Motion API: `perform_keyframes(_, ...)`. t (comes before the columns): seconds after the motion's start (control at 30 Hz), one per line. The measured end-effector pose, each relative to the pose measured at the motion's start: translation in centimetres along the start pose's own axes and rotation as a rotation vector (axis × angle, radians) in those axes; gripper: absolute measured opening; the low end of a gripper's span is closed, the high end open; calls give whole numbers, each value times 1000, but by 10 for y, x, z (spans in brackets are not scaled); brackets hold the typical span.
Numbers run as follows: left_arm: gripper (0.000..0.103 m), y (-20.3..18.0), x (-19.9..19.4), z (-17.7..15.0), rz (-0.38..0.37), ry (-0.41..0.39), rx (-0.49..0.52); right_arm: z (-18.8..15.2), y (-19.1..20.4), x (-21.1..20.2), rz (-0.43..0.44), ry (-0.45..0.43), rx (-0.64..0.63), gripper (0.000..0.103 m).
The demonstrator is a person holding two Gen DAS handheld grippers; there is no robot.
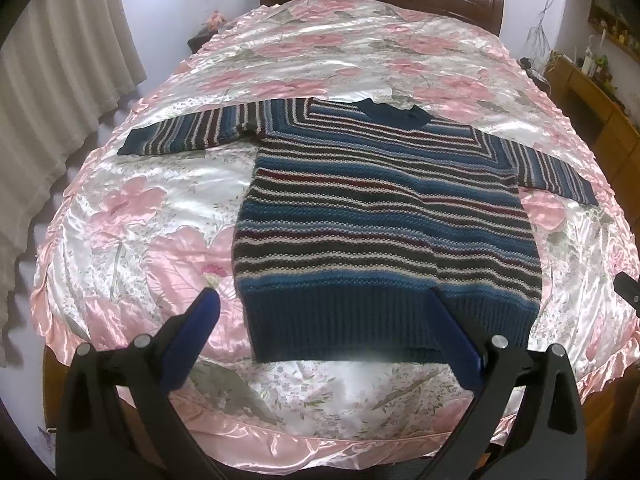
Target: Fold small clothes
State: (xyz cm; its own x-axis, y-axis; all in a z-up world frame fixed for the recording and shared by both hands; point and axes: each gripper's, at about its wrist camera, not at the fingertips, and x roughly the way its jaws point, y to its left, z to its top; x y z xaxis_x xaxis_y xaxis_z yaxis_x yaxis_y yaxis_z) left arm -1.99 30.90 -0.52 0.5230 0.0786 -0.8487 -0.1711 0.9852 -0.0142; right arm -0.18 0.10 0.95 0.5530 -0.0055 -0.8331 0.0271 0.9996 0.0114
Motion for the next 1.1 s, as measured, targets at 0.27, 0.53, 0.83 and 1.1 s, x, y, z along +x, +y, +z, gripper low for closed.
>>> perform_keyframes(0.27, 100, 1, -2, 1, -1, -4, 7, 0, -1, 1, 5, 6, 5, 99)
perform_keyframes(0.53, 100, -2, -1, 0, -2, -2, 14, -2, 0, 3, 13, 10, 11, 99)
perform_keyframes(0.83, 100, -5, 5, -1, 2, 12, 20, -4, -1, 10, 15, 21, 22, 99)
perform_keyframes(1.1, 100, -7, 11, -2, 3, 25, 28, -4, -5, 15, 25, 28, 33, 99)
